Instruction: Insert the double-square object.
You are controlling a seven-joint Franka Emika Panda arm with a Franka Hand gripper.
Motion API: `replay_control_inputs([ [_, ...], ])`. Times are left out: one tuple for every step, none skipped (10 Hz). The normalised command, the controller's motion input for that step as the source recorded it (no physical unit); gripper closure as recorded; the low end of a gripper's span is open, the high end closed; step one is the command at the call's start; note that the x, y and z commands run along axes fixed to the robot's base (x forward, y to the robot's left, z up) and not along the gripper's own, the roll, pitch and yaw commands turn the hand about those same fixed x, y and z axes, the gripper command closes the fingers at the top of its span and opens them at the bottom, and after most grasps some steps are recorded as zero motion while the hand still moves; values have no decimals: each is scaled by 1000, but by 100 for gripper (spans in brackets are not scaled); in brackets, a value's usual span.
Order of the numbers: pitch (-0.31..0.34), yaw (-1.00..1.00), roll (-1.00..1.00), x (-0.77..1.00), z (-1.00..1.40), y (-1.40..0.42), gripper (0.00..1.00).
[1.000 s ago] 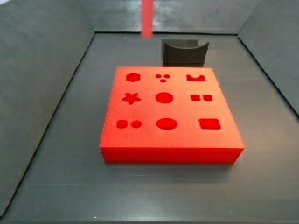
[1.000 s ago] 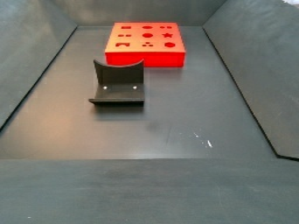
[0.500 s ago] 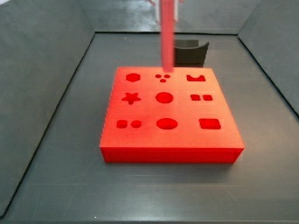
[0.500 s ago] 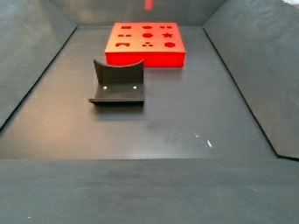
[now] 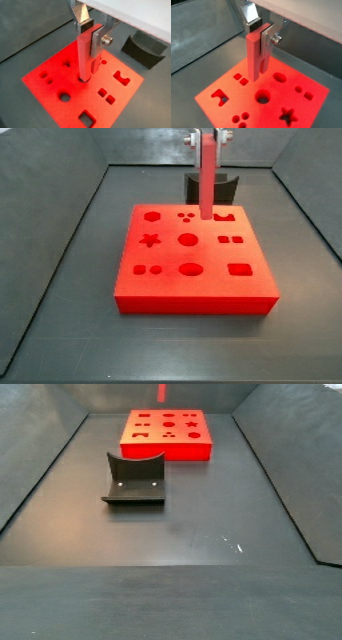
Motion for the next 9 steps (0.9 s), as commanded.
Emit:
replay_control_inputs([
  [197, -397, 440, 240, -154, 0, 100],
  [149, -474, 433, 191, -191, 20, 100],
  [74, -589, 319, 243, -137, 34, 100],
  [0, -894, 83, 174, -137, 100, 100],
  [0, -946, 0, 194, -131, 109, 100],
  [1, -931, -30, 186, -117, 77, 100],
  [74, -900, -56, 143, -57, 46, 100],
  [99, -894, -50, 114, -71, 49, 100],
  [154, -854, -49, 83, -71, 60, 100],
])
